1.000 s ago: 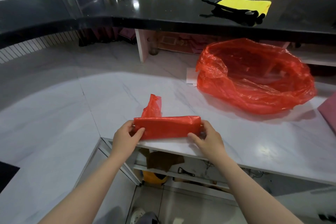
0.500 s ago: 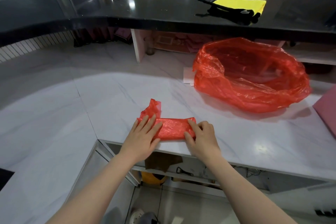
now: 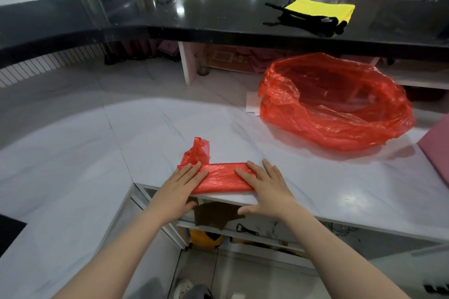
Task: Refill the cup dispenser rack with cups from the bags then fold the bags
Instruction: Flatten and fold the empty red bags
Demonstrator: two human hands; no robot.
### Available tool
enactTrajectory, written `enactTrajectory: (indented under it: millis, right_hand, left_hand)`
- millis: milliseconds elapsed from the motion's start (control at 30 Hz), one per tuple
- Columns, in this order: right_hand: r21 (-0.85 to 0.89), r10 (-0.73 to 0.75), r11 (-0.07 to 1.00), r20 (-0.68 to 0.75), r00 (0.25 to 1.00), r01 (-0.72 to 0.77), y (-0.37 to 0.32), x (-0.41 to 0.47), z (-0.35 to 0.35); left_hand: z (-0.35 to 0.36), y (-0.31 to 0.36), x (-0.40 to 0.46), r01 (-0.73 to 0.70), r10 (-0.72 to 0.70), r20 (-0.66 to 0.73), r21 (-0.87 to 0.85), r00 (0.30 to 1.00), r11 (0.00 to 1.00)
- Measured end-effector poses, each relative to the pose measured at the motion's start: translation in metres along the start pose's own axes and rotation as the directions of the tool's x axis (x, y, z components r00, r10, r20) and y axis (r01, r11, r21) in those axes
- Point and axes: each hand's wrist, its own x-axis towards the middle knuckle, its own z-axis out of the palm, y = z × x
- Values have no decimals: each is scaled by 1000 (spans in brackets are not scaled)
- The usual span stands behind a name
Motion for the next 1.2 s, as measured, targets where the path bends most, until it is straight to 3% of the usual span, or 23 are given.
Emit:
enactTrajectory:
  millis: [133,267,400,567,700,767,867,967,1067,1200]
  right_hand:
    - [146,-41,987,-146,988,63,3,-12,1]
    - [384,46,921,-283,958,70,0,-16,-2]
    - [571,246,820,-305,920,-30,-6,-13,-7]
    - [697,454,691,-214,865,-191,-7,-5,-1]
    - [695,495,683,-216,842,-223,-7,1,4]
    - [645,463,734,-248,851,-212,-6,1,6]
    - [534,385,825,-291,876,-186,-3,1,8]
    - [464,340,870,-319,885,-167,-2,2,8]
    - [365,325,910,-337,884,-196,-6,-1,7]
    - [50,201,980,-226,953,-194,-12,2,7]
  left_hand:
    - [-7,-2,-11,15,-37,-171,-129,985,991]
    - [-8,2,-24,87,-186,-291,-324,939,942]
    - [-15,10,-19,204,-452,-248,-642,857,739]
    - [-16,16,1,300,-616,-186,-744,766,597]
    - [-15,22,14,353,-660,-178,-728,730,587]
    - [-16,26,17,377,-642,-217,-655,736,654]
    - [-15,32,21,382,-439,-366,-220,821,898]
    - [-12,35,27,170,-146,-268,71,952,983]
    - [1,31,30,126,-120,-112,44,986,991]
    - [17,29,25,173,-171,-75,18,982,985]
